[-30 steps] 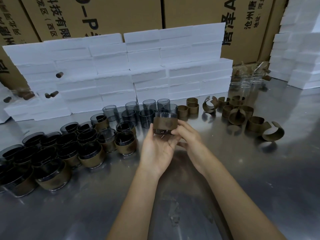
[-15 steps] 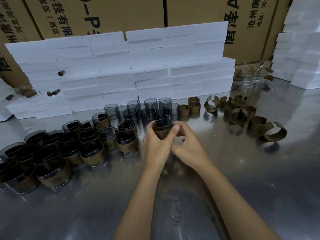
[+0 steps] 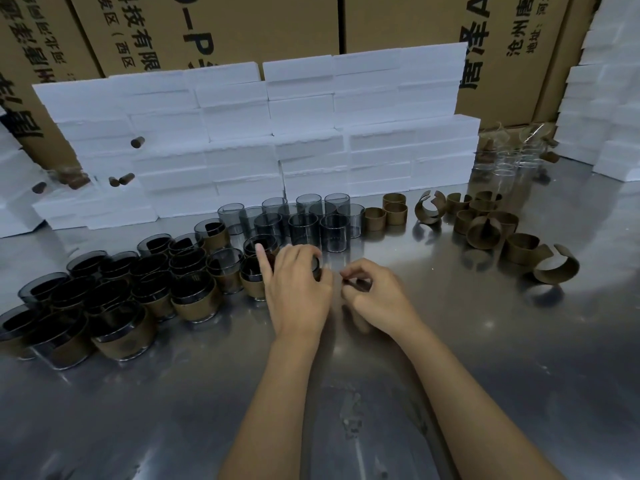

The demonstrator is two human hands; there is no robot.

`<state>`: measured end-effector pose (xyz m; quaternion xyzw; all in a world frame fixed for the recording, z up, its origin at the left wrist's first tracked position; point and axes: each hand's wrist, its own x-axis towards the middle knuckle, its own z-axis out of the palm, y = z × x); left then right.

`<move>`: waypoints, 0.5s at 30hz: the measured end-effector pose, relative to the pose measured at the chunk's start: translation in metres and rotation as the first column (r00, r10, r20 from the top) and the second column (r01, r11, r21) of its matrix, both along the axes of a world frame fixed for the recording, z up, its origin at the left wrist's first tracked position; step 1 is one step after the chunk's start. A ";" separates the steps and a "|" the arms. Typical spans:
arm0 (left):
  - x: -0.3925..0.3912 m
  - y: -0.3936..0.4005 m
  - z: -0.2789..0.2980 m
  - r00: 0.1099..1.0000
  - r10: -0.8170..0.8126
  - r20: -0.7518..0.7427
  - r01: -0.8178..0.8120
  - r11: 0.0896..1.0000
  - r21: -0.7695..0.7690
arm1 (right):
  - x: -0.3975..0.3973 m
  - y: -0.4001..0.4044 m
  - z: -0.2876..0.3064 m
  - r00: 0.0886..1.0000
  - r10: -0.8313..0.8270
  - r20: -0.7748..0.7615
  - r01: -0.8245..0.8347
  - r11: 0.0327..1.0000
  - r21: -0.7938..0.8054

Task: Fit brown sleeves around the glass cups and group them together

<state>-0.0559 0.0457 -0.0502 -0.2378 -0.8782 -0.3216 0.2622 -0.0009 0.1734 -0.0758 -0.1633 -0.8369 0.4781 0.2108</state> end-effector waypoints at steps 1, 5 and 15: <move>-0.001 -0.001 0.001 1.000 0.019 -0.017 -0.019 1.000 -0.009 | 0.000 0.001 0.000 1.000 -0.013 -0.010 0.013 1.000 -0.003; -0.004 -0.002 0.002 0.997 0.069 -0.018 -0.070 0.997 -0.038 | -0.003 -0.001 0.002 0.998 -0.042 -0.046 0.041 0.999 -0.036; -0.016 -0.011 -0.002 0.958 0.281 0.054 -0.280 0.960 -0.031 | -0.017 0.003 0.005 0.998 -0.068 0.010 0.067 0.996 0.063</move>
